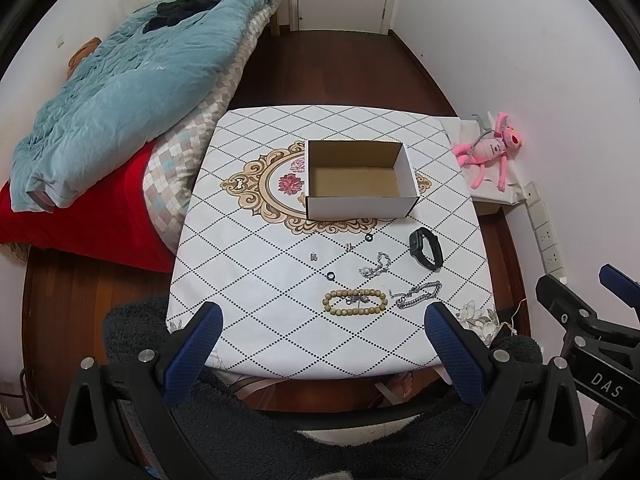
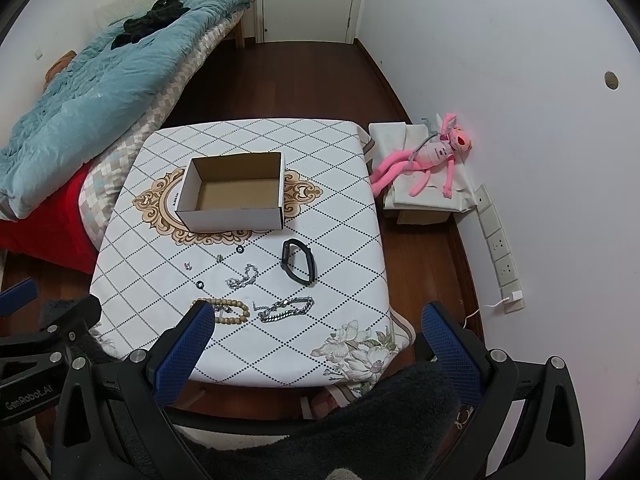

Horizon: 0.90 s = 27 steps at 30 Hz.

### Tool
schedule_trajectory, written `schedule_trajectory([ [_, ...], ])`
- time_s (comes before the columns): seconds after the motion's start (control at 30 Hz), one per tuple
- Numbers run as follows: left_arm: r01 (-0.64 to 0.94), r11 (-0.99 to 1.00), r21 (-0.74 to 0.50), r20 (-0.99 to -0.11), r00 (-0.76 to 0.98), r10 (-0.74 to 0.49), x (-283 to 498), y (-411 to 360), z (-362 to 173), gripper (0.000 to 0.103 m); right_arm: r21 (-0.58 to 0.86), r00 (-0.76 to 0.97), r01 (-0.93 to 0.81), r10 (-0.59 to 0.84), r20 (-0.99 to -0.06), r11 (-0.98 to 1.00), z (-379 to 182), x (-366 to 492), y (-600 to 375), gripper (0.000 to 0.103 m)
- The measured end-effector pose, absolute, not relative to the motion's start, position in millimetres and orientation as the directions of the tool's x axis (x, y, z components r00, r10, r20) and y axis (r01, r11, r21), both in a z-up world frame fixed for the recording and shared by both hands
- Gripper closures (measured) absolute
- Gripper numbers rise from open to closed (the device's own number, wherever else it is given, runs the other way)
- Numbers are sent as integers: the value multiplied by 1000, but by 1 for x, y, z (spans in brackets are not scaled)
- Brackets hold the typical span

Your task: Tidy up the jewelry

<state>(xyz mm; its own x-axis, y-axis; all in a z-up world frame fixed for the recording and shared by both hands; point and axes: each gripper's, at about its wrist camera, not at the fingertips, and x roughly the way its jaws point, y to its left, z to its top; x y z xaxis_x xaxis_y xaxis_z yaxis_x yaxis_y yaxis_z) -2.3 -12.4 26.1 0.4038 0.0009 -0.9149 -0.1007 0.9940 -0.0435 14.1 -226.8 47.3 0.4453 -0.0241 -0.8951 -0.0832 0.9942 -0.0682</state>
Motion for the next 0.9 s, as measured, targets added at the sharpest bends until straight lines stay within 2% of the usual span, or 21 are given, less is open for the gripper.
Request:
schedule_trajectory([
  [0.23,-76,996,-36,-912,409,-2,13,-15,6,0,-27,438,-38,-7,-899,999,35,25,-237,0],
  [0.47,-110,993,39,-920,385,79,48,-3,-48,1,-20,386,50,-38,-921,999,-25,57,-257,0],
  [0.57,-104,993,53,-932,352,87,57,1,-78,2,-4,332,71,-27,-943,997,-65,71,-266,12],
  [0.6,-96,994,52,-939,333,81,60,2,-90,5,-5,310,78,-29,-950,997,-80,73,-268,16],
  [0.63,-91,994,56,-945,318,82,62,2,-99,15,-1,291,79,-24,-956,997,-92,76,-269,18],
  [0.67,-86,995,59,-952,294,82,64,2,-110,21,3,271,84,-20,-962,996,-107,79,-269,21],
  [0.8,-75,997,36,-974,220,52,67,2,-147,22,12,211,83,-6,-977,997,-157,85,-268,27],
  [0.87,-64,998,30,-980,195,42,66,0,-162,39,12,191,85,-5,-982,996,-175,87,-267,28],
  [0.9,-62,998,25,-983,178,36,66,-2,-168,41,3,177,86,-13,-984,996,-184,87,-266,28],
])
